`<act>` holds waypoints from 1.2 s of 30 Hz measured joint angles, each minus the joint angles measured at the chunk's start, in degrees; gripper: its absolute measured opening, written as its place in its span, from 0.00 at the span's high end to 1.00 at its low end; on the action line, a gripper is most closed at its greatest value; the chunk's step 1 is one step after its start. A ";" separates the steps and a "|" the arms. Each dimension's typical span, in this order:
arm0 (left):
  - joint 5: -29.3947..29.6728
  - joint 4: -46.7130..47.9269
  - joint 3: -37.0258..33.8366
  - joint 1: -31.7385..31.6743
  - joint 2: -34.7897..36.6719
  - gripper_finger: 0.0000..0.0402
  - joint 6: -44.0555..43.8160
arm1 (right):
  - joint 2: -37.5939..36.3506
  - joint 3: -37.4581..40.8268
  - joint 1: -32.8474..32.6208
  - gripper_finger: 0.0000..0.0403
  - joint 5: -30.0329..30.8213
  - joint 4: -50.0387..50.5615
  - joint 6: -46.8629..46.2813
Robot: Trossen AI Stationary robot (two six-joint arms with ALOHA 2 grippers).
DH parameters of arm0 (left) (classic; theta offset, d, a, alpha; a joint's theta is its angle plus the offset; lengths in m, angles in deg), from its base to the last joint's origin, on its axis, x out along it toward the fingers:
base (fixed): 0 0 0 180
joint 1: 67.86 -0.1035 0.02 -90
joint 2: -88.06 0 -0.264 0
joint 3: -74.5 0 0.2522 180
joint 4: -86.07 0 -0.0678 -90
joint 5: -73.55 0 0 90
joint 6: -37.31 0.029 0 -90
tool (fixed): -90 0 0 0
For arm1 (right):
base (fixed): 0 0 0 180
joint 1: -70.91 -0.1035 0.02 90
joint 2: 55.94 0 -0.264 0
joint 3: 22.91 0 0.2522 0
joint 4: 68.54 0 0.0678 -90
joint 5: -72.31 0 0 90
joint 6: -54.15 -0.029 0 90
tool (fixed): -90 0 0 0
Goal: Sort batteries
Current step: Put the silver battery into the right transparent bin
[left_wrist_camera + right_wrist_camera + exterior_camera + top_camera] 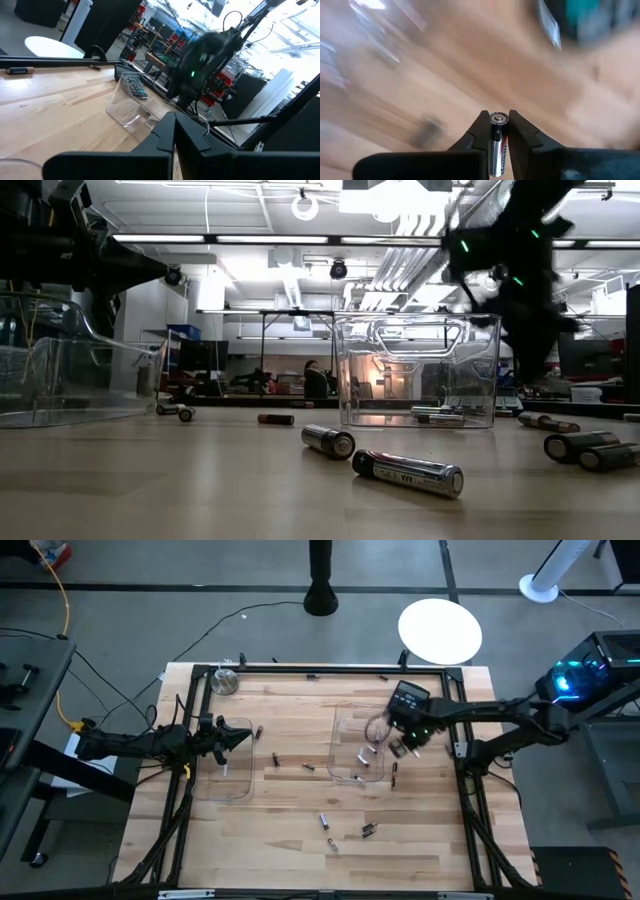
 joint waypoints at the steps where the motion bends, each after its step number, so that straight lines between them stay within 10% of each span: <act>1: 0.08 -0.01 0.00 -0.02 -0.11 1.00 0.00 | -1.12 -2.79 -0.07 0.95 1.82 0.85 -0.46; 6: 0.00 0.01 0.01 0.00 -0.58 1.00 0.00 | -3.26 -15.11 -1.75 0.95 10.18 0.70 0.14; 15: 0.02 0.04 0.01 -0.02 -0.76 1.00 0.00 | 2.33 -17.75 -6.11 0.95 2.70 -12.21 1.74; 21: 0.02 0.02 0.01 0.00 -0.74 1.00 0.00 | 8.75 -17.66 -8.79 0.73 0.72 -11.51 3.58; 27: 0.02 0.02 0.01 0.01 -0.74 1.00 0.00 | 8.34 -18.90 -5.76 0.53 2.14 4.22 2.84; 36: 0.04 0.02 0.01 0.01 -0.74 1.00 0.00 | 7.99 -10.76 3.54 0.66 5.95 25.94 -0.55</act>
